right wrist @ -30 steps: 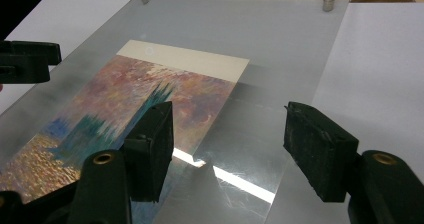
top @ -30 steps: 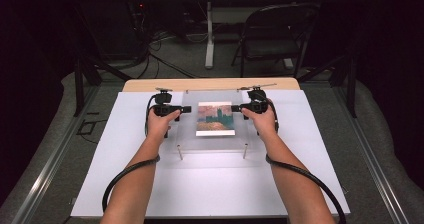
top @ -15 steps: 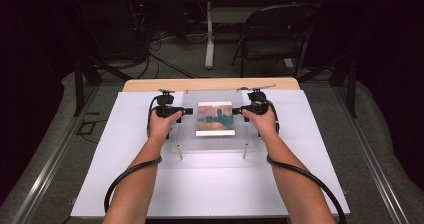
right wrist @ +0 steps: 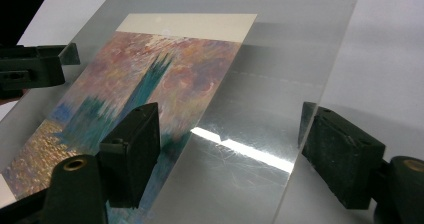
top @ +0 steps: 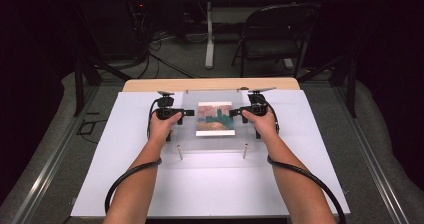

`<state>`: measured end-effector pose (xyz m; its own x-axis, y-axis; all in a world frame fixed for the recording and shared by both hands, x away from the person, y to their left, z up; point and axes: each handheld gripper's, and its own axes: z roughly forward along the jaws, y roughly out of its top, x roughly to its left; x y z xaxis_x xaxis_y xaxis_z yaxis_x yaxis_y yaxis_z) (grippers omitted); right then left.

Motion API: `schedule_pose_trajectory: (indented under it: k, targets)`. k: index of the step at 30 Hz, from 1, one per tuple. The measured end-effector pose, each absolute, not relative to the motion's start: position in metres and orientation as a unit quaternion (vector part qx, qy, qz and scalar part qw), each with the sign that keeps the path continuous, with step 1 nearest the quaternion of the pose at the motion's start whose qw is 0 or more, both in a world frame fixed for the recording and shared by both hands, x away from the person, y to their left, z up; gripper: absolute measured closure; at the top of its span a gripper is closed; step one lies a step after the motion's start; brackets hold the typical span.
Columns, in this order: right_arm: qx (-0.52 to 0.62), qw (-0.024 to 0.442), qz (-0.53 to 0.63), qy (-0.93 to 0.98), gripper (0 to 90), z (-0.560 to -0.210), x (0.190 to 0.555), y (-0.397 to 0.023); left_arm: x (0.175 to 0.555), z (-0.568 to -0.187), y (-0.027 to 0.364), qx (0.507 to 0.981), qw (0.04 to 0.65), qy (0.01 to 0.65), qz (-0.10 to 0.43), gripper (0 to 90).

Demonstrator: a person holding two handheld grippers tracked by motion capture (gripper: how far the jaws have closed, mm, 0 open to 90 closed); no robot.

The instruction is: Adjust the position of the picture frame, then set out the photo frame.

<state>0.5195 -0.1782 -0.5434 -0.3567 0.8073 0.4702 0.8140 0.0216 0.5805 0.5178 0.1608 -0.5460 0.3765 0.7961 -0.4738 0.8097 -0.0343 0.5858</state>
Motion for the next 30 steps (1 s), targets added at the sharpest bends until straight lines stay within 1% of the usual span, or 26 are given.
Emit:
schedule_pose_trajectory:
  k: [12,20,30]
  targets:
    - [-0.566,-0.001,-0.408,-0.717,23.6,-0.5425,0.5191,-0.1767,0.5190,-0.5413,0.1591,0.720,0.398,0.568,-0.010,27.9]
    - [-0.565,-0.006,-0.411,-0.716,23.6,-0.5423,0.5181,-0.1764,0.5198,-0.5413,0.1620,0.711,0.403,0.576,-0.017,31.9]
    - [-0.556,-0.015,-0.419,-0.718,23.6,-0.5399,0.5180,-0.1747,0.5184,-0.5377,0.1664,0.709,0.408,0.575,-0.016,34.5]
